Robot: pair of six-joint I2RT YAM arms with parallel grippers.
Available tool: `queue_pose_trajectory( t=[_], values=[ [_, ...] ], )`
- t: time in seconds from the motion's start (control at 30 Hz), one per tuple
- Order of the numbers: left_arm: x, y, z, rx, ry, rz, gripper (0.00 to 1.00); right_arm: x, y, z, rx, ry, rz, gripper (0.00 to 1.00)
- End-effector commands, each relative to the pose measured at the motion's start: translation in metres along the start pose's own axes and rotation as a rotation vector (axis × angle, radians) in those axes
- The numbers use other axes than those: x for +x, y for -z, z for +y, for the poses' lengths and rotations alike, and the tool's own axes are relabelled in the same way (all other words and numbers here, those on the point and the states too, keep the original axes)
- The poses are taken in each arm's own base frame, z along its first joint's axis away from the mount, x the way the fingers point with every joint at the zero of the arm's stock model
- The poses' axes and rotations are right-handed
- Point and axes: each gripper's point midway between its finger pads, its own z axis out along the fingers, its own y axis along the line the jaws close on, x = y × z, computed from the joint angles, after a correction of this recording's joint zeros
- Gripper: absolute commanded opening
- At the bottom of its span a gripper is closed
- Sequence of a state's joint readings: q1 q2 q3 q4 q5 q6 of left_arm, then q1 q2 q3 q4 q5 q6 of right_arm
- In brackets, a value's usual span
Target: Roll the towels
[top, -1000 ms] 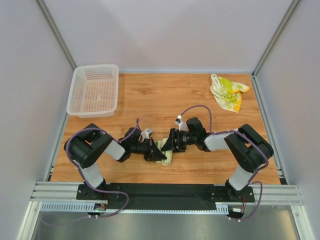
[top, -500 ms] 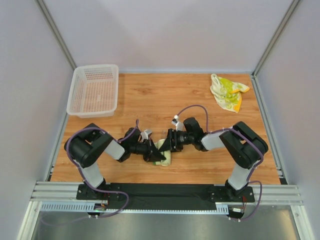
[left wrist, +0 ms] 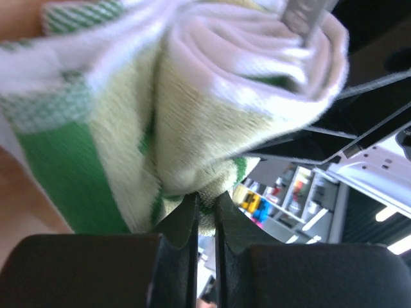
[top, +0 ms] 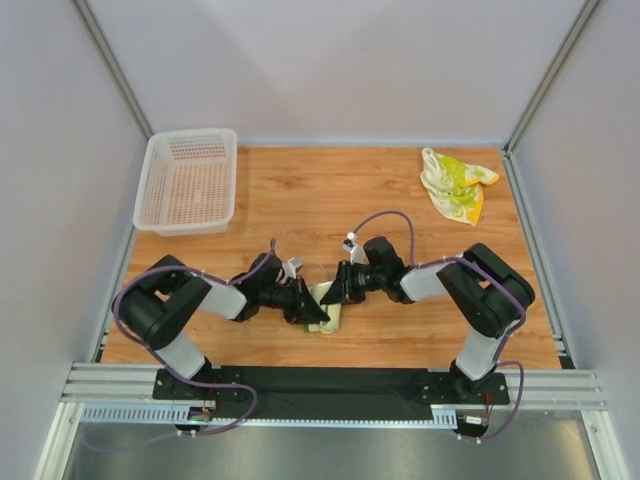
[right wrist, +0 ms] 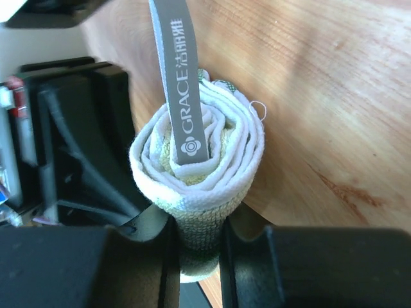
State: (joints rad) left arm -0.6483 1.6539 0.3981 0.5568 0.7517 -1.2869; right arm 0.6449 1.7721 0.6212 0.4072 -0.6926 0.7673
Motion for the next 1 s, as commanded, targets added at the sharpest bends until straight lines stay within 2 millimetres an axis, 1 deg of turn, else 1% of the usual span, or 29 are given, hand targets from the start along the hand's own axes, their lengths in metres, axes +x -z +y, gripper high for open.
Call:
queue_pose_trajectory(
  t=[0.0, 0.03, 0.07, 0.1, 0.13, 0.17, 0.2, 0.23, 0.27, 0.3, 0.33, 0.37, 0.4, 0.43, 0.47, 0.5, 0.53, 0.57, 0.6, 0.63, 0.67, 0.7, 0.73, 0.77, 0.87, 0.97],
  values=[
    [-0.003, 0.015, 0.016, -0.214, -0.064, -0.072, 0.15, 0.002, 0.006, -0.011, 0.127, 0.021, -0.007, 0.07],
    [-0.009, 0.020, 0.021, -0.284, -0.131, -0.120, 0.21, -0.001, 0.009, -0.017, 0.172, 0.035, -0.026, 0.06],
    [-0.013, 0.024, 0.010, -0.314, -0.167, -0.147, 0.23, 0.006, 0.013, -0.026, 0.229, 0.009, -0.001, 0.04],
    [-0.006, 0.036, 0.013, -0.387, -0.171, -0.152, 0.26, 0.004, 0.015, -0.024, 0.250, 0.014, -0.005, 0.03],
    [-0.001, 0.038, 0.010, -0.422, -0.209, -0.155, 0.30, 0.001, 0.018, -0.025, 0.276, 0.023, -0.021, 0.02],
    [-0.014, 0.044, -0.003, -0.460, -0.272, -0.229, 0.31, 0.004, 0.021, -0.027, 0.305, 0.015, -0.013, 0.02],
    [-0.008, 0.056, 0.001, -0.541, -0.282, -0.235, 0.32, 0.008, 0.023, -0.028, 0.329, 0.007, -0.002, 0.01],
    [-0.001, 0.057, -0.003, -0.580, -0.336, -0.238, 0.33, 0.007, 0.024, -0.028, 0.345, 0.011, -0.008, 0.01],
    [-0.013, 0.064, -0.020, -0.621, -0.399, -0.324, 0.34, 0.009, 0.027, -0.026, 0.358, 0.008, -0.001, 0.01],
    [0.000, 0.067, -0.017, -0.688, -0.453, -0.304, 0.34, 0.012, 0.026, -0.025, 0.367, 0.008, 0.004, 0.01],
    [0.001, 0.066, -0.022, -0.710, -0.494, -0.317, 0.35, 0.010, 0.027, -0.022, 0.378, 0.013, -0.005, 0.00],
    [-0.004, 0.068, -0.026, -0.744, -0.534, -0.363, 0.36, 0.013, 0.028, -0.022, 0.393, 0.004, 0.003, 0.00],
    [-0.003, 0.064, -0.033, -0.770, -0.567, -0.366, 0.36, 0.015, 0.027, -0.020, 0.400, 0.010, 0.011, 0.00],
    [0.007, 0.056, -0.037, -0.779, -0.624, -0.350, 0.38, 0.014, 0.027, -0.021, 0.414, 0.007, 0.005, 0.00],
    [0.004, 0.053, -0.038, -0.807, -0.652, -0.374, 0.38, 0.016, 0.027, -0.018, 0.419, 0.008, 0.012, 0.00],
    [0.004, 0.044, -0.036, -0.850, -0.666, -0.362, 0.38, 0.018, 0.026, -0.018, 0.422, 0.006, 0.016, 0.00],
    [0.011, 0.036, -0.034, -0.869, -0.693, -0.343, 0.39, 0.018, 0.026, -0.018, 0.428, 0.001, 0.017, 0.00],
    [0.009, 0.030, -0.042, -0.876, -0.698, -0.358, 0.39, 0.019, 0.027, -0.017, 0.430, -0.002, 0.019, 0.00],
    [0.009, 0.023, -0.026, -0.948, -0.695, -0.331, 0.40, 0.019, 0.028, -0.016, 0.430, -0.002, 0.019, 0.00],
    [0.012, 0.017, -0.024, -0.960, -0.700, -0.321, 0.41, 0.019, 0.029, -0.017, 0.434, -0.003, 0.019, 0.00],
    [0.012, 0.011, -0.026, -0.962, -0.705, -0.327, 0.41, 0.020, 0.030, -0.017, 0.438, -0.004, 0.023, 0.00],
    [0.012, 0.004, -0.017, -0.992, -0.711, -0.317, 0.43, 0.020, 0.030, -0.016, 0.437, -0.002, 0.020, 0.00],
    [0.013, -0.001, -0.016, -0.999, -0.712, -0.320, 0.44, 0.020, 0.031, -0.015, 0.434, 0.001, 0.022, 0.00],
    [0.011, -0.004, -0.008, -1.036, -0.713, -0.315, 0.45, 0.021, 0.032, -0.014, 0.433, 0.000, 0.025, 0.00],
    [0.009, -0.005, 0.006, -1.089, -0.691, -0.319, 0.45, 0.023, 0.034, -0.013, 0.432, 0.004, 0.029, 0.00],
    [0.010, -0.010, 0.015, -1.066, -0.680, -0.320, 0.44, 0.024, 0.035, -0.012, 0.427, 0.002, 0.033, 0.01]
  ],
)
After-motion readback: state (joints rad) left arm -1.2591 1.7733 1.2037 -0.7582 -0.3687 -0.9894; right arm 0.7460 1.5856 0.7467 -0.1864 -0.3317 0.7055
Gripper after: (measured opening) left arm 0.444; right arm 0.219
